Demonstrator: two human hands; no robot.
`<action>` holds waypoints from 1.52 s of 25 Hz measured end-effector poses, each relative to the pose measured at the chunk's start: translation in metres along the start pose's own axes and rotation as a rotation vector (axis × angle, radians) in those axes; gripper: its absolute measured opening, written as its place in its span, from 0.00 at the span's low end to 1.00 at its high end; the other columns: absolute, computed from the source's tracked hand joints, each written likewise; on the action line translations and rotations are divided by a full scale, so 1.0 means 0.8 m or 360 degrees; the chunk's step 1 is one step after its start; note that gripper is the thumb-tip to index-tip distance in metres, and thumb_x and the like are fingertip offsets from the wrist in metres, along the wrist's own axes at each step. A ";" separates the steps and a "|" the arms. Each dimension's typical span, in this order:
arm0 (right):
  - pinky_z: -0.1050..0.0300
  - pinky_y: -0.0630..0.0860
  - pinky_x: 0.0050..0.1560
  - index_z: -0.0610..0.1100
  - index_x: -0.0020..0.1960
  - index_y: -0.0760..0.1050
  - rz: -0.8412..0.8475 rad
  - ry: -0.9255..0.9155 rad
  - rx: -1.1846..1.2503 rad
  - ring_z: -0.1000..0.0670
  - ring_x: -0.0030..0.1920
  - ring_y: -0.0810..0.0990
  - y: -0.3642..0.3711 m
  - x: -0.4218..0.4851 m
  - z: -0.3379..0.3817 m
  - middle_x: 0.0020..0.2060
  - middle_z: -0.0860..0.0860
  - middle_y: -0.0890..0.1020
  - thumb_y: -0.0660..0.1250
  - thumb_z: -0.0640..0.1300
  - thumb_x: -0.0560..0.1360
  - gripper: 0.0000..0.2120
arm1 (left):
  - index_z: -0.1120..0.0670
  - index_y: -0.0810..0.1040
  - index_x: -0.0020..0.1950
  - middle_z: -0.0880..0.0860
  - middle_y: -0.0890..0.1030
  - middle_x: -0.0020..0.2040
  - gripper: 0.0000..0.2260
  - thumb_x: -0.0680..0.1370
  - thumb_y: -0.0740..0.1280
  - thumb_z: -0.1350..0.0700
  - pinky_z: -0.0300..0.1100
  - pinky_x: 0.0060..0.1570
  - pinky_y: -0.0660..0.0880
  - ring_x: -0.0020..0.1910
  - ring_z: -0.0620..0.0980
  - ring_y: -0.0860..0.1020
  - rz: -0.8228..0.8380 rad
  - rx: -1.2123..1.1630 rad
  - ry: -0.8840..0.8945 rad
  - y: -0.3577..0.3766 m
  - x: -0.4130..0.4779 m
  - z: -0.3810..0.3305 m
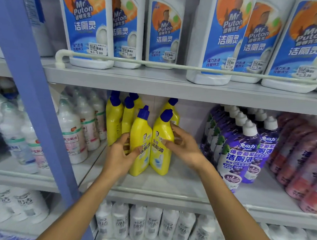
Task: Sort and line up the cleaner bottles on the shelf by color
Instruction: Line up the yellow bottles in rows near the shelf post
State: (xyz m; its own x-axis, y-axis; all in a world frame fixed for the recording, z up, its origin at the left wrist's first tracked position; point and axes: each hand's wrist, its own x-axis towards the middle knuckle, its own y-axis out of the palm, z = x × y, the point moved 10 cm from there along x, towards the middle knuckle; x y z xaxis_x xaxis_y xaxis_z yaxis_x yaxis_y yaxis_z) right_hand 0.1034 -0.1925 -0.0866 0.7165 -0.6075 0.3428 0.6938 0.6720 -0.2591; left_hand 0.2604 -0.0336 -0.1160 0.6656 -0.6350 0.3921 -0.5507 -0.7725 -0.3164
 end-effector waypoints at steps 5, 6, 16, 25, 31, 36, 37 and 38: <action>0.54 0.81 0.60 0.46 0.70 0.75 -0.0066 0.0026 0.0114 0.48 0.59 0.84 -0.041 -0.026 -0.012 0.59 0.47 0.85 0.75 0.37 0.76 0.24 | 0.51 0.79 0.57 0.41 0.86 0.49 0.11 0.77 0.76 0.54 0.28 0.45 0.78 0.48 0.36 0.83 0.0121 -0.0030 0.0091 0.036 0.000 -0.008; 0.54 0.82 0.58 0.44 0.69 0.75 -0.0137 0.0041 0.0156 0.47 0.59 0.84 -0.047 -0.032 -0.017 0.59 0.47 0.85 0.76 0.37 0.75 0.23 | 0.50 0.79 0.58 0.40 0.86 0.49 0.11 0.77 0.76 0.54 0.29 0.47 0.78 0.50 0.36 0.83 0.0178 -0.0060 0.0095 0.040 0.003 -0.008; 0.53 0.84 0.56 0.49 0.71 0.75 -0.0400 -0.0113 -0.0257 0.53 0.56 0.86 -0.075 -0.063 -0.027 0.56 0.51 0.86 0.72 0.41 0.80 0.20 | 0.49 0.75 0.66 0.48 0.84 0.63 0.19 0.78 0.71 0.46 0.55 0.61 0.81 0.60 0.49 0.84 0.0527 -0.0137 0.0037 0.064 0.030 0.010; 0.42 0.81 0.54 0.47 0.65 0.74 -0.0814 0.0080 -0.0678 0.42 0.53 0.83 -0.112 0.001 -0.062 0.53 0.46 0.84 0.70 0.46 0.78 0.16 | 0.48 0.73 0.63 0.49 0.86 0.57 0.18 0.78 0.70 0.41 0.57 0.53 0.83 0.54 0.52 0.85 0.0198 0.0151 0.0061 0.063 0.030 0.011; 0.43 0.82 0.52 0.54 0.65 0.71 -0.0733 -0.0004 -0.0627 0.45 0.51 0.85 -0.105 0.026 -0.077 0.52 0.50 0.85 0.63 0.59 0.76 0.19 | 0.49 0.74 0.64 0.49 0.86 0.54 0.19 0.78 0.70 0.42 0.57 0.51 0.83 0.51 0.50 0.85 0.0122 0.0150 0.0132 0.051 0.025 0.002; 0.44 0.82 0.55 0.52 0.65 0.72 -0.0758 -0.0014 -0.0648 0.46 0.52 0.84 -0.108 0.030 -0.078 0.54 0.49 0.84 0.67 0.54 0.76 0.18 | 0.50 0.75 0.60 0.49 0.85 0.49 0.17 0.77 0.71 0.43 0.56 0.49 0.82 0.45 0.52 0.84 0.0015 0.0201 0.0134 0.047 0.023 0.003; 0.44 0.82 0.54 0.52 0.64 0.72 -0.0778 -0.0006 -0.0653 0.46 0.52 0.84 -0.110 0.029 -0.076 0.53 0.49 0.84 0.67 0.54 0.76 0.18 | 0.52 0.75 0.59 0.51 0.85 0.47 0.15 0.78 0.72 0.46 0.56 0.46 0.82 0.42 0.53 0.82 -0.0056 0.0264 0.0155 0.040 0.021 0.000; 0.44 0.82 0.53 0.50 0.63 0.73 -0.0808 0.0008 -0.0666 0.45 0.51 0.84 -0.113 0.029 -0.076 0.52 0.48 0.84 0.68 0.53 0.76 0.17 | 0.54 0.75 0.59 0.52 0.84 0.46 0.15 0.78 0.72 0.47 0.56 0.45 0.81 0.41 0.55 0.82 -0.0120 0.0320 0.0176 0.033 0.020 0.000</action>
State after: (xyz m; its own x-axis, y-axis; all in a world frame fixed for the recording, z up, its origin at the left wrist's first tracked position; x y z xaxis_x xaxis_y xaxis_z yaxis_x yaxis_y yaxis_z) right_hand 0.0613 -0.2930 -0.1098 0.2920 -0.8084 0.5111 0.9148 0.0802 -0.3959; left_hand 0.2563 -0.0643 -0.1184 0.6355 -0.5797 0.5100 -0.3829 -0.8102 -0.4438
